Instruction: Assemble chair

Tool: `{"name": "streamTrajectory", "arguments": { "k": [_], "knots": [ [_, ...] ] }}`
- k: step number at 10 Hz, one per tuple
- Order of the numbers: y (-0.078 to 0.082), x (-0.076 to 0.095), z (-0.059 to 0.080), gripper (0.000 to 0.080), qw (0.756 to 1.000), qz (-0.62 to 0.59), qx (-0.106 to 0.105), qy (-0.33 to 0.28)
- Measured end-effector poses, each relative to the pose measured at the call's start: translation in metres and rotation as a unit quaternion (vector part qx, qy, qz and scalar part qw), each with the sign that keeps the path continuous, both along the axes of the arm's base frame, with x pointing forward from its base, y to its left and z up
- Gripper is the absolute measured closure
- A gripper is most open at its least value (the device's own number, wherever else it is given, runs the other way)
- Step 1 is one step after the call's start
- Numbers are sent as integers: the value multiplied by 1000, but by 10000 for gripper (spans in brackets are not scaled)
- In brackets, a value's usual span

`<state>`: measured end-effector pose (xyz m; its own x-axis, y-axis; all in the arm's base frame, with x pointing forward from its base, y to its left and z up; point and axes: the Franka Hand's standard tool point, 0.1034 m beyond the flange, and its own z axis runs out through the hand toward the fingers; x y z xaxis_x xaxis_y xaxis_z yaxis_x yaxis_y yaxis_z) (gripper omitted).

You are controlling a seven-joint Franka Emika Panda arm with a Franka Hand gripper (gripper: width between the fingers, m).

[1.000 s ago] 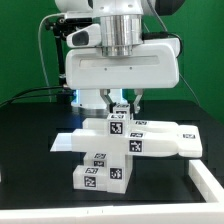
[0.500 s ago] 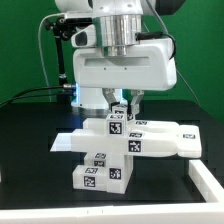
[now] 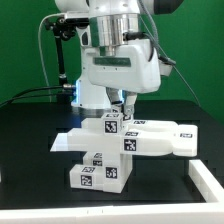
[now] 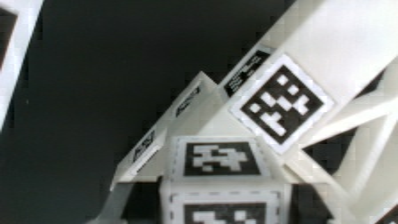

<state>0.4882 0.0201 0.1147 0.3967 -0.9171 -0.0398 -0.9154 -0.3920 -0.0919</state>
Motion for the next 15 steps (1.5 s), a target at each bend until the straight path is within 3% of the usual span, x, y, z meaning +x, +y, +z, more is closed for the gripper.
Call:
{"name": "streamTrajectory", "arguments": {
  "k": [2, 4, 5, 6, 11, 13, 15],
  "knots": [
    [0, 0, 0, 515, 1000, 18, -1, -1],
    [-1, 0, -1, 230, 996, 92, -7, -6],
    [0, 1, -2, 230, 982, 190, -14, -11],
    [4, 1, -2, 166, 965, 261, -18, -15],
    [8, 1, -3, 151, 896, 442, -30, -28],
    [6, 4, -6, 151, 789, 612, -53, -31],
    [7, 4, -6, 164, 804, 592, -51, -30]
  ]
}}
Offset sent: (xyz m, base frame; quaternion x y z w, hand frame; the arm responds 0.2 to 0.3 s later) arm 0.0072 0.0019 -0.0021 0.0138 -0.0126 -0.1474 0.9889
